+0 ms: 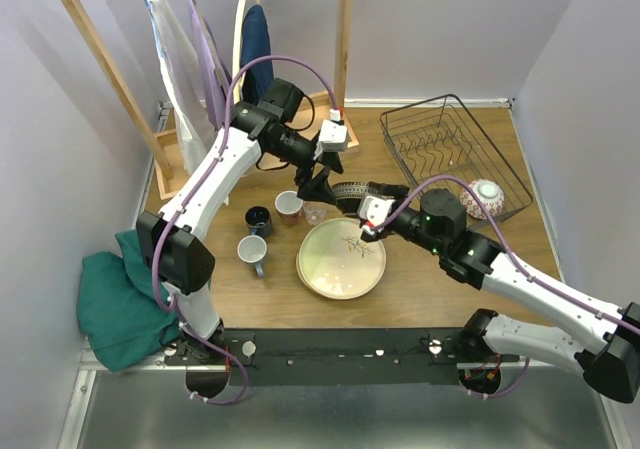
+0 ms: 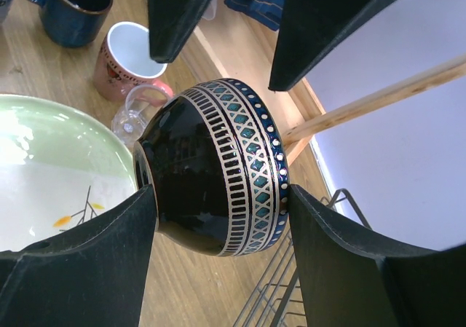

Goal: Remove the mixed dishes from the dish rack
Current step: Pick up the bowl from the dish rack, then place the bowl at the center of the board.

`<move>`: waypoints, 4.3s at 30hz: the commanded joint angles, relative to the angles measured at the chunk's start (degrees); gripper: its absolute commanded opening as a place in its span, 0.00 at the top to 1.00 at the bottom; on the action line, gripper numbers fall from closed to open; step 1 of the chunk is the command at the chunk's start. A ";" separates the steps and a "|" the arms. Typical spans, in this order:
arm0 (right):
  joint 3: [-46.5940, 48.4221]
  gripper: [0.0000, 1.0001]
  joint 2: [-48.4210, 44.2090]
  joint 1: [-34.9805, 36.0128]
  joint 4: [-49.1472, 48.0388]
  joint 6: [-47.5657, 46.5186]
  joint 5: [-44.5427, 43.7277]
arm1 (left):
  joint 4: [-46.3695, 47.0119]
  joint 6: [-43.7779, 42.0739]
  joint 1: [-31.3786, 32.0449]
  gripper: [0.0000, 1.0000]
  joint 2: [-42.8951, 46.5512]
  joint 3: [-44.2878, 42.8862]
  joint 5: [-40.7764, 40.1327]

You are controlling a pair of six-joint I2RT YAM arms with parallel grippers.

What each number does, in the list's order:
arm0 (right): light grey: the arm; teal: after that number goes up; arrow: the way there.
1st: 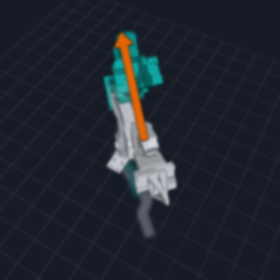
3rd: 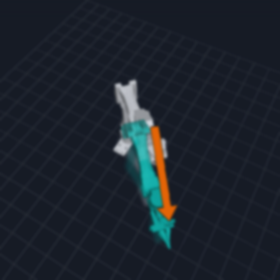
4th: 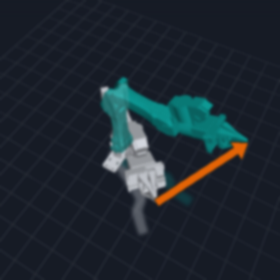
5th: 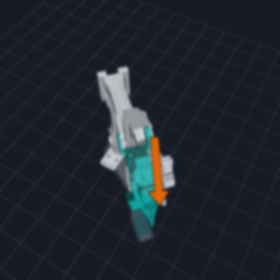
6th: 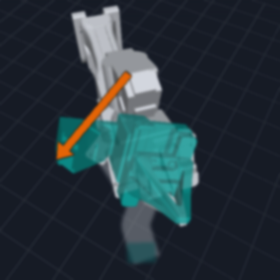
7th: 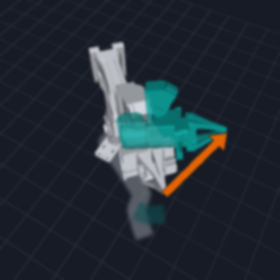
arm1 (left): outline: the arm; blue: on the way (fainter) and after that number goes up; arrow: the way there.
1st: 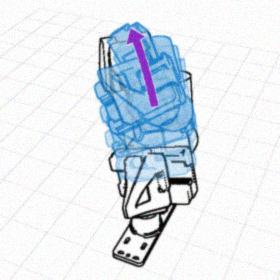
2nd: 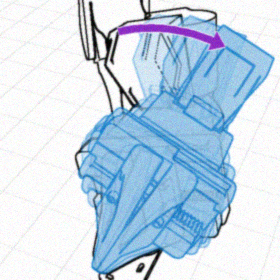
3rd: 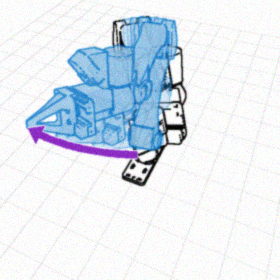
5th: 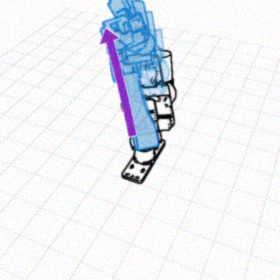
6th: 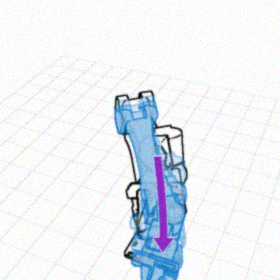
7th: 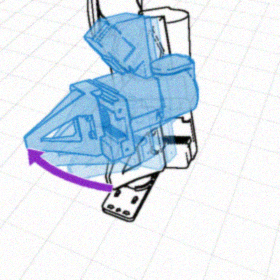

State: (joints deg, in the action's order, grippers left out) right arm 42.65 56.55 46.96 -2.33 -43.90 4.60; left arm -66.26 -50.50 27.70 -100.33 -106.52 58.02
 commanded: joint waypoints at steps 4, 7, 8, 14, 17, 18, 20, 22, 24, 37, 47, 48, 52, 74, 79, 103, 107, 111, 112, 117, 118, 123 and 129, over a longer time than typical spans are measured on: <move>-1.08 0.60 -2.59 1.03 -2.59 -2.33 2.25 | -13.19 -7.76 -0.11 0.20 -6.62 -5.63 9.04; -1.43 0.60 -2.59 1.20 -2.94 -2.59 2.25 | -14.95 -9.08 -0.11 0.24 -7.85 -5.98 10.71; -1.52 0.60 -2.59 1.20 -3.03 -2.68 2.25 | -15.21 -9.44 -0.11 0.25 -8.21 -5.98 10.97; -1.96 0.60 -2.50 1.56 -3.91 -3.47 1.99 | -18.99 -11.98 0.16 0.34 -10.49 -6.15 12.73; -2.40 0.60 -2.33 1.82 -4.26 -4.00 1.82 | -20.75 -13.22 0.24 0.43 -11.55 -6.33 13.79; -2.57 0.60 -2.41 1.99 -4.35 -4.17 1.82 | -20.75 -13.31 0.25 0.46 -11.72 -6.16 13.87; -2.75 0.60 -2.50 2.17 -4.35 -4.44 1.73 | -20.75 -13.31 0.33 0.49 -12.08 -5.63 14.05; -3.01 0.60 -2.59 2.52 -4.53 -4.70 1.73 | -20.75 -13.13 0.51 0.53 -12.43 -5.45 14.84; -3.28 0.60 -2.76 2.61 -4.70 -4.97 1.38 | -20.84 -12.70 0.60 0.60 -12.69 -5.02 15.28; -6.79 0.60 -2.15 2.79 -11.81 -8.83 -2.58 | -20.84 -8.30 1.12 0.66 -14.27 -2.73 19.06; -6.27 0.61 0.22 2.79 -15.25 -10.85 -3.28 | -20.84 -6.11 2.00 0.53 -15.33 -1.58 19.50; -6.18 0.61 0.40 2.87 -15.42 -11.03 -3.28 | -20.84 -5.93 2.09 0.56 -15.42 -1.50 19.59; -6.35 0.61 0.84 2.79 -15.95 -12.17 -4.07 | -20.84 -4.96 2.18 0.76 -15.77 -1.32 19.76; -6.35 0.28 -4.34 2.79 -3.39 -2.96 -14.70 | -20.84 -4.61 2.18 1.00 -14.98 -4.92 23.02; -7.06 0.09 -6.45 2.87 0.12 0.13 -16.73 | -20.84 -4.17 2.18 1.00 -14.98 -5.45 22.23; 5.86 0.00 5.05 -2.74 13.58 38.18 -36.86 | 26.40 40.90 3.23 1.00 -7.77 2.71 -6.83; 8.23 0.00 6.99 -6.43 16.47 43.09 -37.38 | 30.49 45.49 4.89 1.00 -8.03 3.08 -19.73; 9.55 0.00 7.69 -9.16 17.79 47.05 -39.23 | 30.40 45.93 7.36 1.00 -10.93 0.62 -31.63; 9.90 0.00 7.78 -10.82 18.75 47.93 -39.23 | 30.14 46.45 7.71 1.00 -11.72 -0.87 -34.09; 10.52 0.00 9.01 -12.77 21.39 52.42 -41.42 | 29.61 47.51 10.08 1.00 -18.66 -6.15 -47.44; 11.04 0.00 9.19 -12.77 22.62 53.21 -41.86 | 29.61 47.51 10.44 1.00 -19.54 -7.72 -48.69; 11.66 0.00 8.66 -12.95 24.30 56.47 -40.91 | 31.45 49.27 10.88 1.00 -25.78 -10.81 -52.74; 11.58 0.00 7.78 -12.95 25.79 58.84 -39.23 | 33.21 50.32 11.14 1.00 -30.27 -10.99 -57.05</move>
State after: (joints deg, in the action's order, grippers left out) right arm 52.45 65.47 34.15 20.40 10.94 -34.81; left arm -36.23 -1.37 38.63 -129.19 -115.50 7.53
